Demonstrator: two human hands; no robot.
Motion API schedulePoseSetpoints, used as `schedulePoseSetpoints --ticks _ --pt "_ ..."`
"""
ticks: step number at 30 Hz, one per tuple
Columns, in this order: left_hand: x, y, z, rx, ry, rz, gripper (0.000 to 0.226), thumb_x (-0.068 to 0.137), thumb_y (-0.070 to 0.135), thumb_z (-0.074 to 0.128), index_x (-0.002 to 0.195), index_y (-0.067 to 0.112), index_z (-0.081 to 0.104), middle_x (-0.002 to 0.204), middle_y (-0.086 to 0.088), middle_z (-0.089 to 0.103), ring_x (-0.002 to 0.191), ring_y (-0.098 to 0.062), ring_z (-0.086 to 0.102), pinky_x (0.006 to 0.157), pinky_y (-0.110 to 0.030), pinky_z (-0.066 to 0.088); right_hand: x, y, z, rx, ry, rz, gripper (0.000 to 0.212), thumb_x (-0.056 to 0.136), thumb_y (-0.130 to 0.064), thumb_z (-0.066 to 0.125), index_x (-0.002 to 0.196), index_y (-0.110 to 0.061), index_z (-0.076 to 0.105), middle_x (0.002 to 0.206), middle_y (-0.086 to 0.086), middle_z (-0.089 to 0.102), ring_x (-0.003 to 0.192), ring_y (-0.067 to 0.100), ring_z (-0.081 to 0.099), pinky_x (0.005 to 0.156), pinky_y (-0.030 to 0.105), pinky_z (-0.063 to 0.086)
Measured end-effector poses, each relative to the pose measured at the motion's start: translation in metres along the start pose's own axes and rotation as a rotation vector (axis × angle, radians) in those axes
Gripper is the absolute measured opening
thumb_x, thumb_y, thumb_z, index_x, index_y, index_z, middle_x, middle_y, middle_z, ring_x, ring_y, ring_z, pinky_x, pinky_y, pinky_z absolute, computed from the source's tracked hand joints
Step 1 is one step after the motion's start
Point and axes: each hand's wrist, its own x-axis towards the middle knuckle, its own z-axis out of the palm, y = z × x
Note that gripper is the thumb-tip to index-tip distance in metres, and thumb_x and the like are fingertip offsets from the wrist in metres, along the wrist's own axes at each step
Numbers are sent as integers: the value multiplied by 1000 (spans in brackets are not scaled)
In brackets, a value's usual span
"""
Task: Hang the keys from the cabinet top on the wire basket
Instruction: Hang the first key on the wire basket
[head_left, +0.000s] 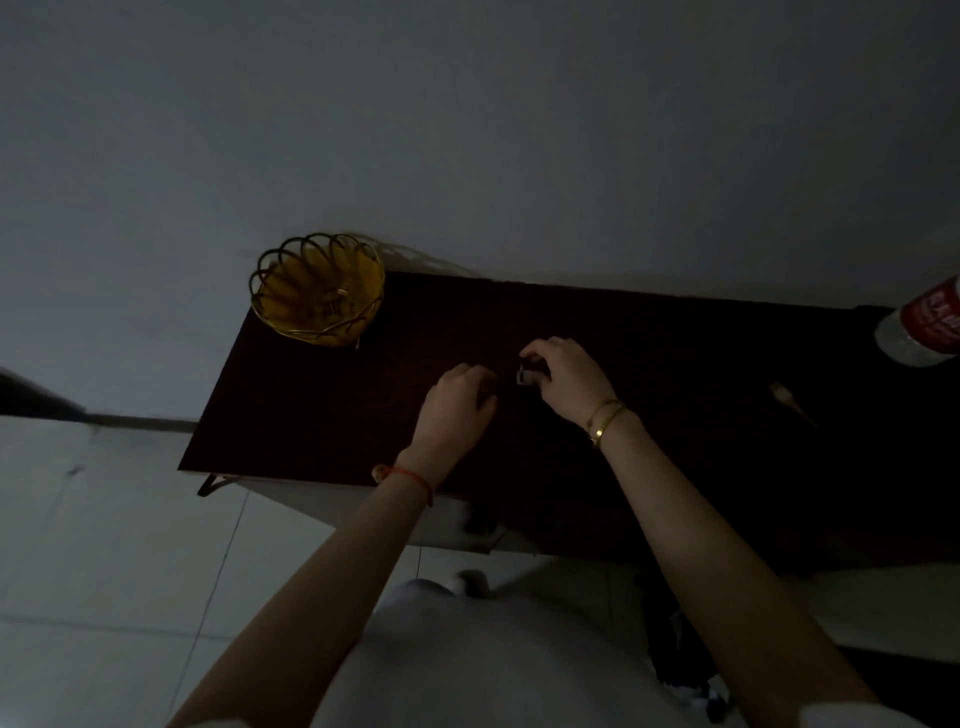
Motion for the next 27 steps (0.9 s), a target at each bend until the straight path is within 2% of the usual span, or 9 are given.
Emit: schedulePoseSetpoints --ticks 5,12,14,17,20,22,23,25,27 --pt "9 -2 7 -12 -6 -19 30 86 17 62 116 12 63 109 -8 62 94 -22 62 80 -36 54 14 4 6 -48 -28 -13 30 87 -6 62 115 -18 62 119 3 59 114 20 53 91 33 49" --pt "17 -2 15 -31 -10 -38 29 87 19 62 115 12 63 109 -8 62 95 -24 62 82 -40 54 19 10 9 -3 25 -33 12 88 -13 61 99 -17 66 104 1 61 97 18 57 69 27 42" --pt "17 -2 17 -46 -15 -41 29 87 19 62 115 12 63 110 -9 62 95 -24 62 82 -38 54 18 10 8 51 24 -22 10 87 -13 61 95 -18 66 100 0 63 89 17 60 66 27 46" --pt "18 -2 20 -121 -26 -53 30 87 24 64 116 14 64 113 -8 64 96 -19 62 82 -30 53 16 8 4 234 49 19 4 86 -18 62 88 -20 65 91 -3 67 84 12 64 66 22 51" --pt "17 4 18 -305 -33 -71 33 86 30 67 116 15 65 112 -2 70 94 -6 63 80 -14 47 12 -1 -5 396 120 43 1 85 -20 65 85 -20 65 86 -7 68 83 2 62 66 10 44" --pt "15 11 16 -437 -36 -104 32 85 34 68 113 17 67 106 4 71 89 -1 64 74 -9 47 8 -7 -12 497 159 42 3 84 -18 67 83 -17 64 81 -4 69 72 1 64 60 13 50" --pt "14 14 15 -493 -23 -121 30 85 37 68 108 19 68 101 7 71 85 0 64 71 -10 48 5 -10 -15 560 172 50 3 83 -16 67 83 -14 64 78 -1 70 64 3 65 54 16 52" --pt "12 18 14 -594 18 -157 25 83 38 69 100 18 70 93 6 72 83 -6 67 73 -23 54 0 -16 -20 676 186 80 4 83 -12 66 84 -9 65 75 5 70 51 8 65 45 20 53" --pt "9 21 11 -682 14 -180 23 85 34 68 100 17 70 95 0 72 88 -15 69 81 -35 56 -5 -20 -25 761 179 102 3 83 -11 65 85 -7 65 76 8 69 52 10 67 44 23 54"
